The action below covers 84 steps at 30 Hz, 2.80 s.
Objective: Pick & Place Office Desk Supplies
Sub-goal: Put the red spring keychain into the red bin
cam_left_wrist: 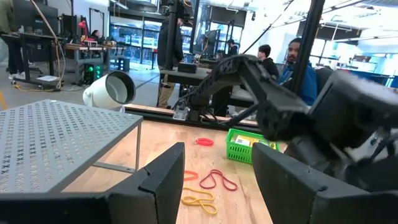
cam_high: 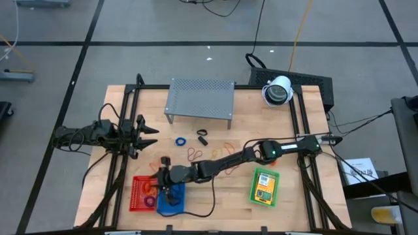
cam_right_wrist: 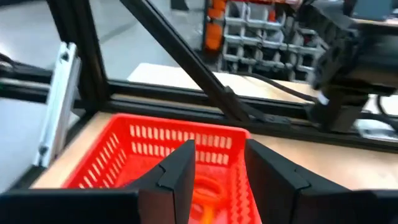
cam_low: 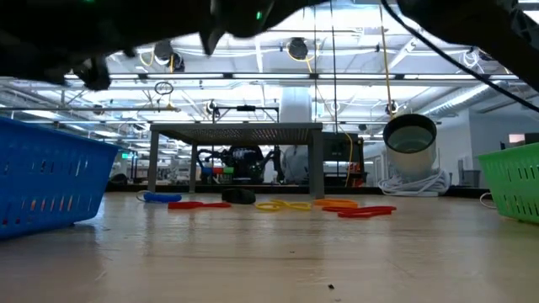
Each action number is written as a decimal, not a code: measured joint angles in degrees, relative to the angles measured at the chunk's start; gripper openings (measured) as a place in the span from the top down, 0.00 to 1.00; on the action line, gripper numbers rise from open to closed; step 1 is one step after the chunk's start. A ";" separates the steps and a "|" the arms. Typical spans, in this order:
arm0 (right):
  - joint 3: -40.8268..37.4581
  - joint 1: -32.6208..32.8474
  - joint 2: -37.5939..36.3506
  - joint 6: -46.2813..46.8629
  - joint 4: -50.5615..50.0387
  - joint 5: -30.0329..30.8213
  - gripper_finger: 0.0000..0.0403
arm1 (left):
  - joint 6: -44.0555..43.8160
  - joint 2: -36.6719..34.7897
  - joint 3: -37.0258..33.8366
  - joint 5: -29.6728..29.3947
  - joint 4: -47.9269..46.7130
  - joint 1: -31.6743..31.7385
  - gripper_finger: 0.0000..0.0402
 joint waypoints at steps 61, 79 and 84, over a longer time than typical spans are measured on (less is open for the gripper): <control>-82.15 -2.56 -82.98 79.54 -66.17 -0.21 0.68 | 0.00 -0.01 0.00 0.00 0.01 0.00 0.51; -93.45 -3.17 -84.30 77.56 -62.65 -4.01 0.68 | 0.00 0.00 0.00 -0.01 0.03 0.00 0.51; -95.95 -4.35 -84.30 76.42 -58.36 -4.08 0.68 | 0.00 0.00 0.00 0.00 0.02 0.01 0.51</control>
